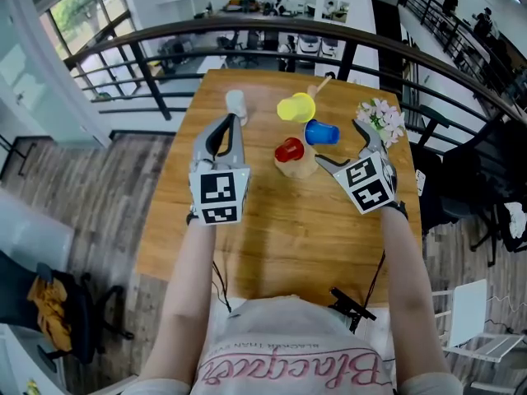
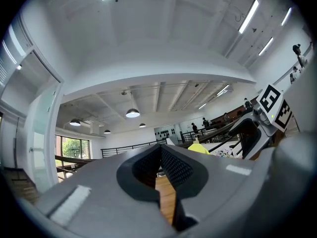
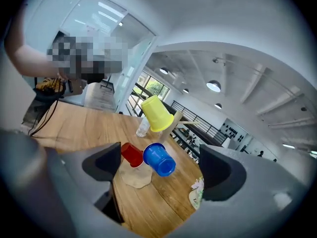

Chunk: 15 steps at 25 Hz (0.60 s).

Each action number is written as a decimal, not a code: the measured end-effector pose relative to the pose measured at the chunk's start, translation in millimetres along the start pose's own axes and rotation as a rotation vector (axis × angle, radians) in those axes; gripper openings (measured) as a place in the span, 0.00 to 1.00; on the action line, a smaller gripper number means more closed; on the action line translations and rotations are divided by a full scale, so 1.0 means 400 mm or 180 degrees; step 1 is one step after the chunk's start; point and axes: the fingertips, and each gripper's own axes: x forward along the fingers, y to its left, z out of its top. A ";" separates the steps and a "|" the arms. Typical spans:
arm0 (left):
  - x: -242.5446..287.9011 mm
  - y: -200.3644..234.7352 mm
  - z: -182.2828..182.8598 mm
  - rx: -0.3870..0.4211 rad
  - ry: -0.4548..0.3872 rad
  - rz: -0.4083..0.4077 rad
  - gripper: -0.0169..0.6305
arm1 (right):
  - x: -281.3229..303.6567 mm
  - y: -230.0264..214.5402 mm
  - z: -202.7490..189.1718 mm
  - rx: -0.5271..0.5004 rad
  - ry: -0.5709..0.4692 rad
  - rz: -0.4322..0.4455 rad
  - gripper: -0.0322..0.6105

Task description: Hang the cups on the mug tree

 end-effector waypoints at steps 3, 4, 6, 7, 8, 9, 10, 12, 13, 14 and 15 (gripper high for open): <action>-0.003 -0.011 0.009 0.0012 -0.0024 -0.0012 0.05 | -0.037 -0.005 0.020 0.0109 -0.0174 -0.0088 0.79; -0.003 -0.015 0.011 0.0026 -0.0028 -0.0021 0.05 | -0.050 -0.006 0.027 0.0136 -0.0235 -0.0130 0.77; -0.002 -0.025 0.015 0.0038 -0.0037 -0.0041 0.05 | -0.074 -0.010 0.039 0.0208 -0.0347 -0.0214 0.75; -0.001 -0.031 0.018 0.0035 -0.0042 -0.0053 0.05 | -0.086 -0.012 0.044 0.0259 -0.0397 -0.0251 0.73; -0.002 -0.036 0.021 0.0034 -0.0047 -0.0064 0.05 | -0.098 -0.016 0.047 0.0318 -0.0442 -0.0289 0.72; -0.002 -0.040 0.024 0.0036 -0.0052 -0.0073 0.05 | -0.109 -0.022 0.049 0.0386 -0.0479 -0.0331 0.70; -0.002 -0.044 0.027 0.0038 -0.0057 -0.0080 0.05 | -0.119 -0.029 0.050 0.0461 -0.0512 -0.0380 0.68; -0.003 -0.050 0.031 0.0035 -0.0063 -0.0088 0.05 | -0.138 -0.045 0.051 0.0600 -0.0582 -0.0465 0.61; -0.003 -0.052 0.033 0.0033 -0.0061 -0.0088 0.05 | -0.147 -0.050 0.054 0.0644 -0.0619 -0.0495 0.58; -0.004 -0.053 0.034 0.0031 -0.0061 -0.0087 0.05 | -0.156 -0.055 0.057 0.0668 -0.0653 -0.0524 0.56; -0.005 -0.054 0.035 0.0027 -0.0063 -0.0086 0.05 | -0.164 -0.059 0.061 0.0679 -0.0684 -0.0554 0.53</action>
